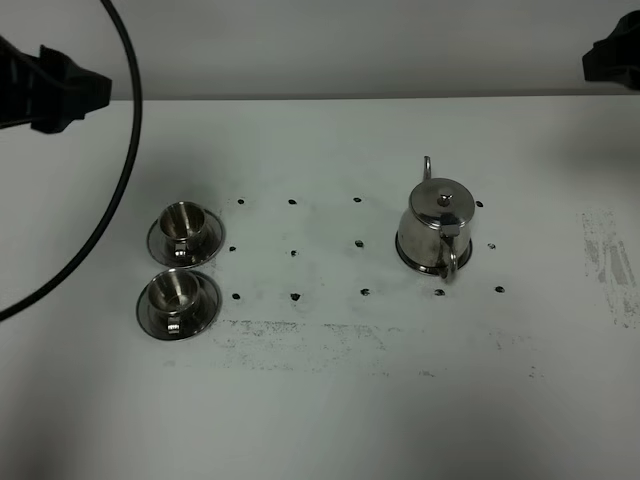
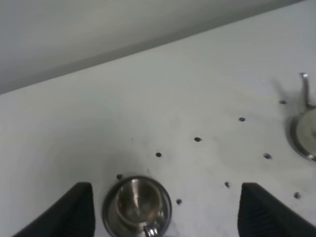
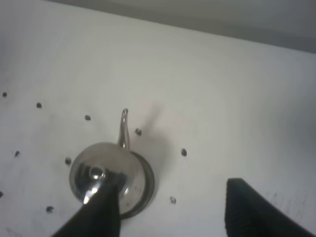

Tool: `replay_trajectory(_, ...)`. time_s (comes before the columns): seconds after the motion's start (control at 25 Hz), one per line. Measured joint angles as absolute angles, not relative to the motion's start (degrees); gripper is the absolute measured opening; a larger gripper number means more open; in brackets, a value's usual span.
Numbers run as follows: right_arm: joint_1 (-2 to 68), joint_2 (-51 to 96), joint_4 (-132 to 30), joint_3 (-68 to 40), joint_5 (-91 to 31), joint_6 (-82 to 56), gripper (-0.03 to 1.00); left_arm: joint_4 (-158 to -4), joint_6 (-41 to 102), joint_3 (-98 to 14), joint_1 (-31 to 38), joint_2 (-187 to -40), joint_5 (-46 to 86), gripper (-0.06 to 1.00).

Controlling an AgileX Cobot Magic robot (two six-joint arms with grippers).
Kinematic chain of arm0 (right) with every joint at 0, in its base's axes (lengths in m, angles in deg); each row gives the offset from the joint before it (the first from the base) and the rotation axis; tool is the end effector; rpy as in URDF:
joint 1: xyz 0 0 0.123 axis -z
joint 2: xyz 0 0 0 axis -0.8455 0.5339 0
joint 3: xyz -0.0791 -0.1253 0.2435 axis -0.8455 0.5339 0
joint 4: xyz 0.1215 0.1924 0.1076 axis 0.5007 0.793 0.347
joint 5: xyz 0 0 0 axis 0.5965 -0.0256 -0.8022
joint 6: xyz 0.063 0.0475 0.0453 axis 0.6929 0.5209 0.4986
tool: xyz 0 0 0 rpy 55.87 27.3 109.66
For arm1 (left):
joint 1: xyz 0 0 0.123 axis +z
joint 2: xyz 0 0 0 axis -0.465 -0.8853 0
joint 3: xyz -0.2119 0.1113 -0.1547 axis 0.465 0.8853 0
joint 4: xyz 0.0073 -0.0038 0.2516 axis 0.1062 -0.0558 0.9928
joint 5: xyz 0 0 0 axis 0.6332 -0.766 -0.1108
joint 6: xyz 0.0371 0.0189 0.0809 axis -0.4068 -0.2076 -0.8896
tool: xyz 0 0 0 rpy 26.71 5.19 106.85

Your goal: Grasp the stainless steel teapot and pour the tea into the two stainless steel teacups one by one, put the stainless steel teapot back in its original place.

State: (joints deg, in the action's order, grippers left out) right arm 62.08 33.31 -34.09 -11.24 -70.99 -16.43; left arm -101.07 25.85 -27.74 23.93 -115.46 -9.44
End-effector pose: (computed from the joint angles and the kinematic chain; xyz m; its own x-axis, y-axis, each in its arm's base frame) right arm 0.3190 0.0049 0.3570 -0.7183 -0.1039 -0.6879 -0.2610 0.9568 0.1281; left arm 0.2849 -0.0466 0.3598 -0.4867 0.1915 -0.8523 0.4032 0.9148 -0.0247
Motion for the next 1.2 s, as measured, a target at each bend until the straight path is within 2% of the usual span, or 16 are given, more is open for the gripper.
replay_trajectory(0.16, 60.32, 29.38, -33.34, -3.56, -65.44, -17.22, 0.47, -97.90, 28.59, -20.63, 23.93, -106.21, -9.17, 0.59)
replay_trajectory(0.44, 52.07, 26.49, -34.55, 5.31, -59.37, -17.29, 0.47, -87.48, 40.80, -12.45, 23.93, -91.51, -12.86, 0.59)
replay_trajectory(0.64, 49.79, 26.49, -36.26, 5.95, -59.07, -16.34, 0.47, -85.09, 42.57, -10.88, 23.93, -81.19, -26.00, 0.59)
replay_trajectory(0.84, 49.79, 26.49, -37.04, 5.95, -59.02, -15.77, 0.47, -84.82, 43.18, -5.43, 23.93, -72.04, -33.64, 0.59)
replay_trajectory(1.2, 49.79, 26.49, -36.98, 5.95, -58.61, -15.72, 0.47, -84.49, 48.21, 9.04, 23.93, -57.89, -36.16, 0.59)
